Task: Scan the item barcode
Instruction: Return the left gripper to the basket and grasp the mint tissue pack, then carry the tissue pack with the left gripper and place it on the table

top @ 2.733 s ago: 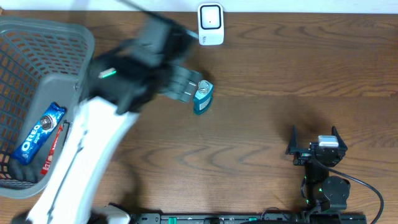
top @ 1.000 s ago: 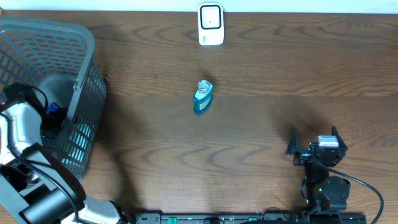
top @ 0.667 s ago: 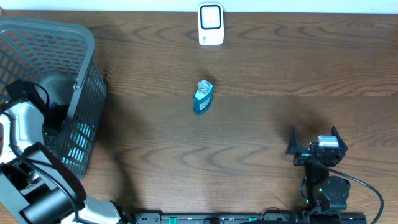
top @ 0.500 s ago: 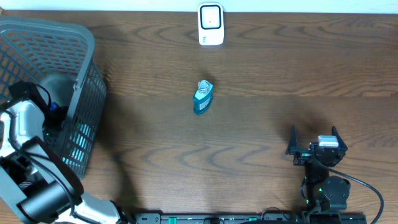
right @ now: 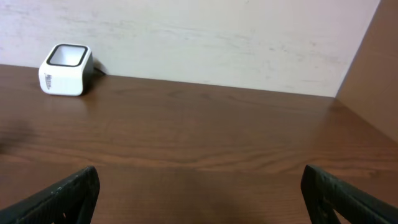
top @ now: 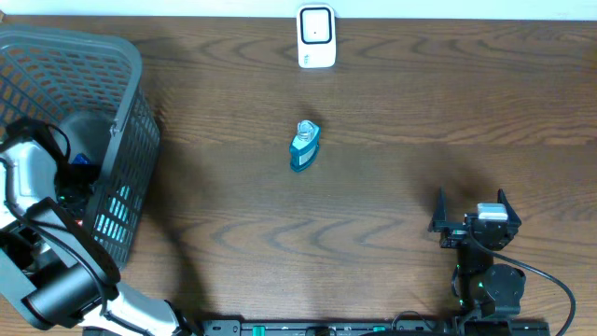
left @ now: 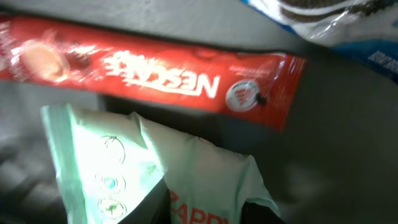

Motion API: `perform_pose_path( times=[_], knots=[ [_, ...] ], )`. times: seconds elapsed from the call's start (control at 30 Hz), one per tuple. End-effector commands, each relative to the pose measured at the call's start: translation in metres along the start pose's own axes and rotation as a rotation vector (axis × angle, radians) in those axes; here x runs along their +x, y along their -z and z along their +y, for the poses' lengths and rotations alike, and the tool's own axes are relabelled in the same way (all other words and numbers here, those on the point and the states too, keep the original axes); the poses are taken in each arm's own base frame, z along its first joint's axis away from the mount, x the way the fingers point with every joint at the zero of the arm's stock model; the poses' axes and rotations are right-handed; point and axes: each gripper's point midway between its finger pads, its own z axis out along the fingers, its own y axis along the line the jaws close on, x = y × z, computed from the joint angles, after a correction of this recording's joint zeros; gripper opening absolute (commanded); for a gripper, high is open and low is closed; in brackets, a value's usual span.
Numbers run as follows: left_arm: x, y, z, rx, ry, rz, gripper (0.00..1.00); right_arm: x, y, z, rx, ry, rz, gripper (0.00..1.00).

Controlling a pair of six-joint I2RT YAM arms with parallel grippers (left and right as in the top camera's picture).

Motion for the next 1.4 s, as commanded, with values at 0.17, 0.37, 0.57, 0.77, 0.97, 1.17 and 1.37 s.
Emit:
perform_pose_path(
  times=[0.17, 0.37, 0.57, 0.77, 0.97, 1.17, 1.37],
  knots=[
    [-0.017, 0.112, -0.023, 0.168, -0.073, -0.146, 0.07, 0.0, 0.0, 0.001, -0.003, 0.014, -0.001, 0.99],
    [0.004, 0.197, -0.024, 0.365, -0.132, -0.252, 0.07, 0.0, 0.0, 0.001, -0.003, 0.014, -0.001, 0.99],
    [0.056, 0.268, -0.026, 0.669, -0.231, -0.286, 0.07, 0.0, 0.0, 0.001, -0.003, 0.014, -0.001, 0.99],
    [0.153, 0.336, -0.039, 1.014, -0.528, -0.225, 0.07, 0.0, 0.0, 0.001, -0.003, 0.014, -0.001, 0.99],
    [0.277, 0.36, -0.049, 1.183, -1.0, -0.126, 0.07, 0.0, 0.0, 0.001, -0.003, 0.014, -0.001, 0.99],
    [0.372, 0.304, -0.072, 1.011, -1.345, -0.178, 0.07, 0.0, 0.0, 0.001, -0.003, 0.014, -0.001, 0.99],
    [0.479, 0.209, -0.093, 0.809, -1.742, -0.239, 0.07, 0.0, 0.0, 0.001, -0.003, 0.014, -0.001, 0.99]
  ],
)
